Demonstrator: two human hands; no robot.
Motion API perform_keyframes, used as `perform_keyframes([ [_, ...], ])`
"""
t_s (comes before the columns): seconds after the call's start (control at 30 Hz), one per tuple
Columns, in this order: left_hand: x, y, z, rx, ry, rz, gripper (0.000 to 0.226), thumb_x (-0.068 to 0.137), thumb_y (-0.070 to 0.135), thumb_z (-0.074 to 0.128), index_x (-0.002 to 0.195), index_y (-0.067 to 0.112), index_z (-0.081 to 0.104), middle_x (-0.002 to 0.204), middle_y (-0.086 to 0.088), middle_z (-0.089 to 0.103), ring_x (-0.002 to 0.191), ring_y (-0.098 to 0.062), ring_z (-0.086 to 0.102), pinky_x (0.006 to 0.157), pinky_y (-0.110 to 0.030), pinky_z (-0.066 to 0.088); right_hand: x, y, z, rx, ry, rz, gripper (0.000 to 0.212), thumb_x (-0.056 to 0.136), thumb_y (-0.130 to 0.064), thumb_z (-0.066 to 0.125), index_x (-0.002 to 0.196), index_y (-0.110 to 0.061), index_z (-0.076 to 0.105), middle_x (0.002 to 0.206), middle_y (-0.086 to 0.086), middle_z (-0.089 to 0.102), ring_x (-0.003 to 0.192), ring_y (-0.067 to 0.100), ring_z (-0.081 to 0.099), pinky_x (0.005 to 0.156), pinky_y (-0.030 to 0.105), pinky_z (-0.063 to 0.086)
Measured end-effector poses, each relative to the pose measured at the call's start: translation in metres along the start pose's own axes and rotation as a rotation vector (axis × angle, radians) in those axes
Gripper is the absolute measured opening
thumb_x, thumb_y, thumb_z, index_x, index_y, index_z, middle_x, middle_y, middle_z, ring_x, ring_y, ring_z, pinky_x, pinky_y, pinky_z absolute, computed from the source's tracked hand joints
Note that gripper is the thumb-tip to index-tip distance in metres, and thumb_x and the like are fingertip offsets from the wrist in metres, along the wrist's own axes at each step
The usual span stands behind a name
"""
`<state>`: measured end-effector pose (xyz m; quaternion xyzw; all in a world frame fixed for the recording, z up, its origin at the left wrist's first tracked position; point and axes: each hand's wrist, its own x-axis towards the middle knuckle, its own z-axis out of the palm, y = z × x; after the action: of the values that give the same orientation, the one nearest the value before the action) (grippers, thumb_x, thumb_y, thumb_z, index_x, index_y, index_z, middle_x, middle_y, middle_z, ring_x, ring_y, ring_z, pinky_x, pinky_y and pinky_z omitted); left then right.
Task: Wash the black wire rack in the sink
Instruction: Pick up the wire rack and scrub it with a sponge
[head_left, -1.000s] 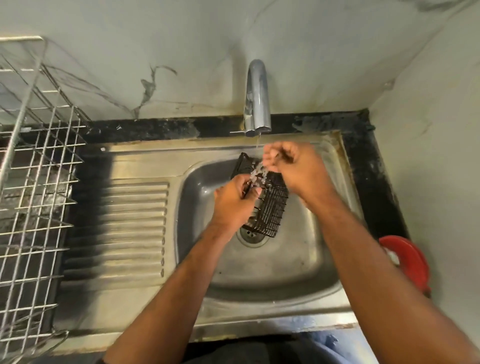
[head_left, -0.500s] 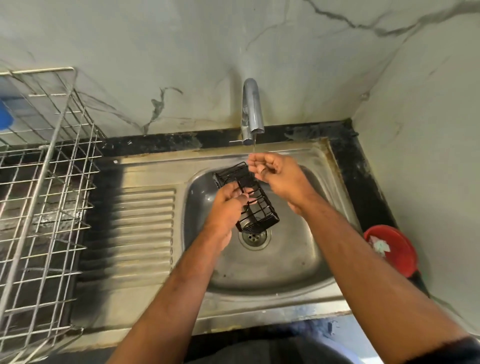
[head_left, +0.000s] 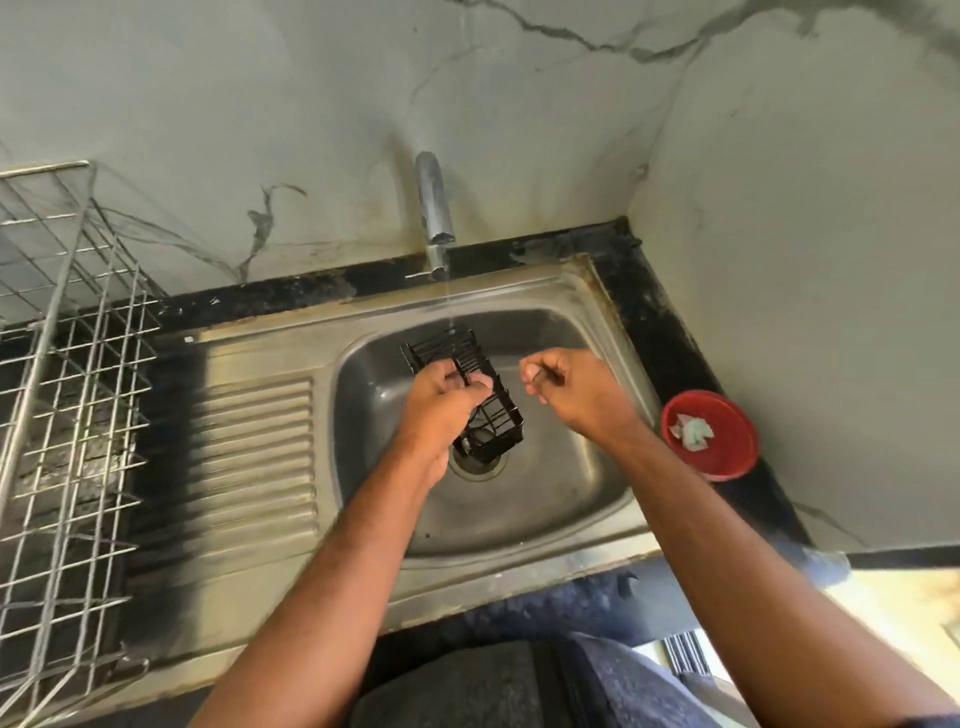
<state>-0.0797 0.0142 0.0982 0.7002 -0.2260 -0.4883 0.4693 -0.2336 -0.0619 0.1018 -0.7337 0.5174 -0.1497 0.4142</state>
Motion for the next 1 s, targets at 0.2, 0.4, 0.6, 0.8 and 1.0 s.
perform_keyframes([
  [0.2, -0.012, -0.009, 0.037, 0.052, -0.028, 0.057, 0.033, 0.087, -0.007, 0.071, 0.119, -0.004, 0.062, 0.108, -0.020, 0.072, 0.087, -0.016, 0.070, 0.072, -0.018, 0.058, -0.028, 0.027, -0.025, -0.109, 0.051, 0.058, 0.018, 0.100, -0.021, 0.063, 0.111, -0.015, 0.075, 0.105, 0.002, 0.075, 0.097, 0.017, 0.070, 0.095, 0.036, 0.056],
  [0.4, -0.020, -0.010, 0.072, 0.123, 0.003, 0.138, 0.025, 0.077, -0.003, 0.081, 0.094, 0.008, 0.067, 0.084, -0.011, 0.068, 0.077, -0.019, 0.065, 0.083, -0.037, 0.058, -0.054, 0.060, -0.068, -0.113, 0.218, 0.152, 0.019, 0.099, -0.011, 0.058, 0.107, -0.018, 0.074, 0.091, -0.005, 0.067, 0.084, 0.012, 0.062, 0.077, 0.021, 0.045],
  [0.6, -0.001, -0.036, 0.095, 0.456, 0.079, 0.159, 0.063, 0.049, 0.080, 0.074, 0.082, 0.027, 0.064, 0.072, 0.006, 0.074, 0.078, -0.024, 0.073, 0.089, -0.060, 0.052, -0.068, 0.115, -0.105, -0.128, 0.331, 0.346, 0.030, 0.097, -0.010, 0.056, 0.122, -0.017, 0.071, 0.122, 0.011, 0.070, 0.110, 0.030, 0.066, 0.082, 0.023, 0.039],
  [0.8, -0.018, -0.025, 0.106, 0.689, 0.162, 0.141, 0.040, 0.084, 0.053, 0.072, 0.098, 0.017, 0.064, 0.091, 0.005, 0.068, 0.087, -0.020, 0.063, 0.096, -0.037, 0.041, -0.065, 0.133, -0.104, -0.146, 0.118, 0.407, 0.029, 0.101, -0.019, 0.057, 0.128, -0.016, 0.069, 0.133, 0.013, 0.063, 0.116, 0.031, 0.062, 0.085, 0.022, 0.038],
  [1.0, -0.013, -0.028, 0.106, 0.649, 0.142, 0.130, 0.035, 0.088, 0.039, 0.074, 0.093, 0.008, 0.057, 0.073, 0.006, 0.057, 0.061, -0.012, 0.055, 0.049, -0.017, 0.036, -0.051, 0.139, -0.090, -0.103, 0.085, 0.452, 0.033, 0.102, -0.020, 0.057, 0.130, -0.005, 0.065, 0.130, 0.017, 0.065, 0.119, 0.033, 0.062, 0.102, 0.037, 0.048],
])
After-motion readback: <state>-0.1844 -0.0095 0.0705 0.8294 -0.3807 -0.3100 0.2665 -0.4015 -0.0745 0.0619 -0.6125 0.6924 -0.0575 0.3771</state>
